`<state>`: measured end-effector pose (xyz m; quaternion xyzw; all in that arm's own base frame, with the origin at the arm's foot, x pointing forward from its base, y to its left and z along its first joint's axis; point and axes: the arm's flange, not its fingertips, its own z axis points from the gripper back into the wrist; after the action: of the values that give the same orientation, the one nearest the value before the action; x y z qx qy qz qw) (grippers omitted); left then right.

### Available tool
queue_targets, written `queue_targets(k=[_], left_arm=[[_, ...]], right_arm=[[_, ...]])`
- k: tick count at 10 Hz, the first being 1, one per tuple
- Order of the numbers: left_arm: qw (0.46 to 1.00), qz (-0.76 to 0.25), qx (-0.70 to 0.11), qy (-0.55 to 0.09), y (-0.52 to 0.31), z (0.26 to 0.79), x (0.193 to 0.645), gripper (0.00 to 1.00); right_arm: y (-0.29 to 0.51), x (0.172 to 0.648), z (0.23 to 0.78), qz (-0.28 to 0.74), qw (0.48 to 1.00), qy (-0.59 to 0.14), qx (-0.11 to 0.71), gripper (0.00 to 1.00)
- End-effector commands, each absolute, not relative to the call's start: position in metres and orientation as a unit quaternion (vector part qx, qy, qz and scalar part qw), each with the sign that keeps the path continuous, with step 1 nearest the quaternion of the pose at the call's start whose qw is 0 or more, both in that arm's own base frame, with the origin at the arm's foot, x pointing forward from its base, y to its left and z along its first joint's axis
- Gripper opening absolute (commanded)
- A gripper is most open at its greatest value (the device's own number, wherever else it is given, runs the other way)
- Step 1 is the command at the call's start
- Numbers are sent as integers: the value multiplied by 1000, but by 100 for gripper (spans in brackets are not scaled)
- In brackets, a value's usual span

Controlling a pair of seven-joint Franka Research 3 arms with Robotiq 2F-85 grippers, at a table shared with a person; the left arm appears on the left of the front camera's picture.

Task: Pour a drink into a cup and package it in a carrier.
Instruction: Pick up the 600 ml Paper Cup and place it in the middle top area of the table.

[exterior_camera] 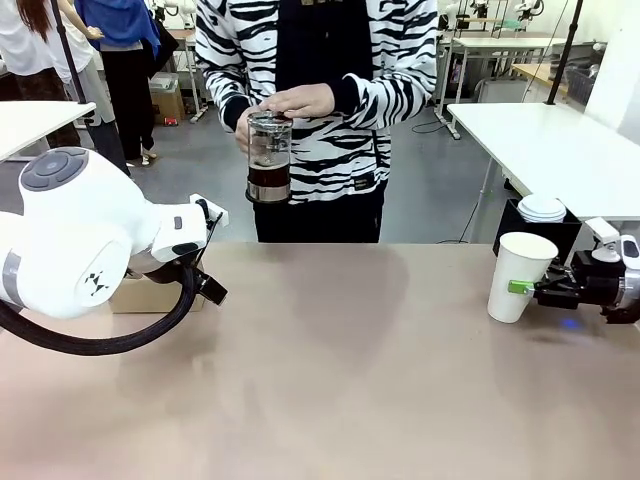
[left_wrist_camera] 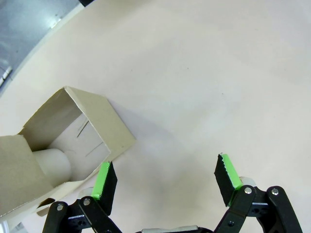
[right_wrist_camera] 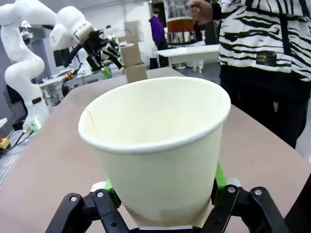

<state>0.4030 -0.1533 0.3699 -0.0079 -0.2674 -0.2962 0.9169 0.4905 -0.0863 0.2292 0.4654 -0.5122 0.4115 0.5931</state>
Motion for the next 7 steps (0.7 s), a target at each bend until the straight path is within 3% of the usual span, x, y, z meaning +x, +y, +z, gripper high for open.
queue_targets(k=[1, 2, 4, 7], left_arm=[[917, -295, -10, -268, -152, 370, 403, 100], [917, -295, -10, -268, -152, 370, 403, 100], [917, -295, -10, -268, -152, 370, 403, 100], [917, -295, -10, -268, -152, 370, 403, 100]], right_arm=[[-79, 493, 229, 412, 594, -516, 459, 80], [-86, 490, 229, 412, 593, -512, 465, 84], [-56, 482, 279, 401, 605, -538, 428, 80], [12, 542, 315, 348, 629, -550, 425, 80]])
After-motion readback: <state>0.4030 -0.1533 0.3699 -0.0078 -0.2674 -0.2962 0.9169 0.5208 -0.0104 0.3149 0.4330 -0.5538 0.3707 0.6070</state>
